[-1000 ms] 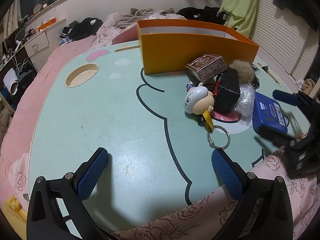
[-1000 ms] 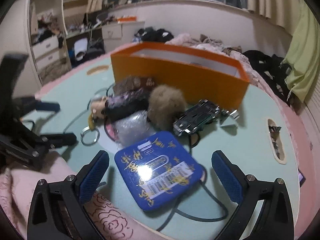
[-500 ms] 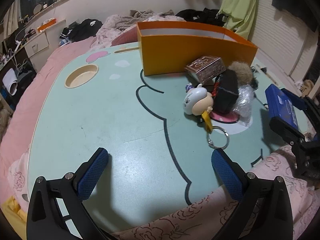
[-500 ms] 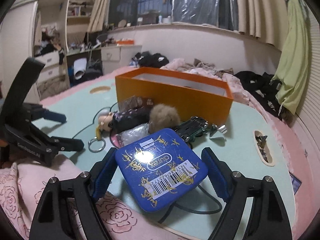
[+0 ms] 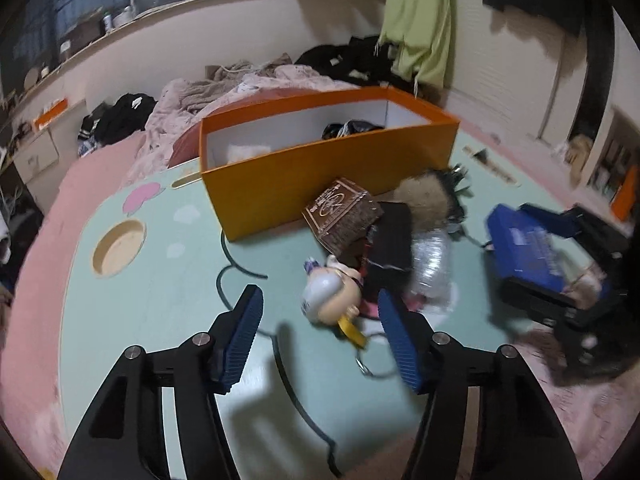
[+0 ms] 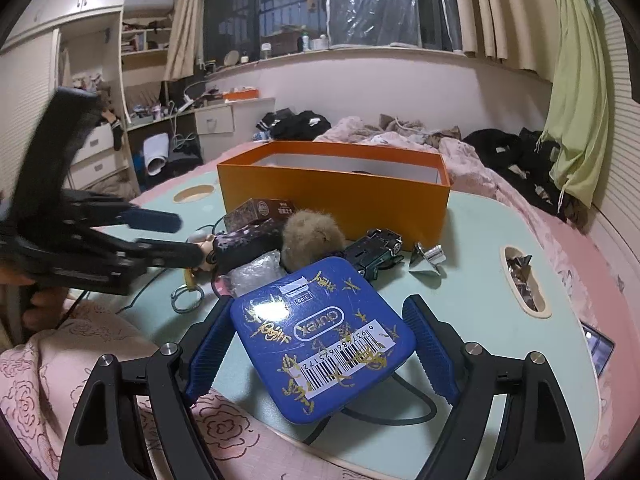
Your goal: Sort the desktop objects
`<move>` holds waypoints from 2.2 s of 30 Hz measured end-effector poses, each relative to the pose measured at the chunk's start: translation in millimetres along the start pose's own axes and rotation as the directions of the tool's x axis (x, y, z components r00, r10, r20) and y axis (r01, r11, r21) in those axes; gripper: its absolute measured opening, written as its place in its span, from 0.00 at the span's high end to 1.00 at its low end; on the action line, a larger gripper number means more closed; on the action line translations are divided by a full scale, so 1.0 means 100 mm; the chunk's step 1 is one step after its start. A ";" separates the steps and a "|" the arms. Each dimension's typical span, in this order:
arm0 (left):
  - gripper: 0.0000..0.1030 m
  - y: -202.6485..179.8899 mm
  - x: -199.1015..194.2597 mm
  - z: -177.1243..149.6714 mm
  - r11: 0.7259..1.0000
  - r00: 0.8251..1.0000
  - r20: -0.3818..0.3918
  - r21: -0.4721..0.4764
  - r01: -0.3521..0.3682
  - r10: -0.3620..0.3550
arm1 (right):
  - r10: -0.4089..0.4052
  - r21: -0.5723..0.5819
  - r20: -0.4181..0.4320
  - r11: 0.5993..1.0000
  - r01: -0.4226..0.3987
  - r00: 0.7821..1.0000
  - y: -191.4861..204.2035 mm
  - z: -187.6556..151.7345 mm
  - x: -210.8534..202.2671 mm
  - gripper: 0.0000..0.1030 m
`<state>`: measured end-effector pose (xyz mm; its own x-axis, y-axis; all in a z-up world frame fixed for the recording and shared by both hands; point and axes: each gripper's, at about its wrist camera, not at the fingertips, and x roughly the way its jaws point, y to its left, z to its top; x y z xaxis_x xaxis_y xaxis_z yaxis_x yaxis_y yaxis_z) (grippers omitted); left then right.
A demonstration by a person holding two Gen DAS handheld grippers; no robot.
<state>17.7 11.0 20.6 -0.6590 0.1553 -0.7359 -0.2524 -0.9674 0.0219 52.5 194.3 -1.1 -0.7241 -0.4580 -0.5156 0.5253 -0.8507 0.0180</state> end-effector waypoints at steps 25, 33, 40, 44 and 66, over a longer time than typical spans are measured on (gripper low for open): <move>0.64 0.23 -0.23 0.67 0.996 0.991 0.116 -0.058 0.069 -0.062 | -0.049 0.086 0.051 0.995 0.044 0.998 -0.25 0.98 0.16 0.18; 0.63 0.36 0.31 1.16 0.994 0.993 0.100 -0.100 -0.046 0.056 | -0.061 0.275 -0.131 0.957 0.095 0.990 -0.63 1.37 1.04 0.18; 0.30 0.43 0.58 0.96 0.990 0.994 0.073 -0.120 -0.073 0.082 | -0.074 0.287 -0.162 0.950 0.118 0.984 -0.68 1.23 1.06 0.06; 0.29 0.38 0.57 0.91 0.991 0.992 0.078 -0.103 -0.089 0.098 | -0.095 0.243 -0.156 0.961 0.131 0.983 -0.57 1.19 1.07 0.04; 0.19 0.40 -0.37 0.38 0.992 0.991 0.130 -0.128 0.000 0.017 | -0.008 0.327 0.020 0.945 0.001 1.000 -0.46 0.92 -0.02 0.04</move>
<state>5.4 -26.2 74.5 -0.7499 0.1635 -0.6411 -0.1598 -0.9851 -0.0643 -11.1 210.5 77.7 -0.7371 -0.4561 -0.4987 0.3495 -0.8888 0.2964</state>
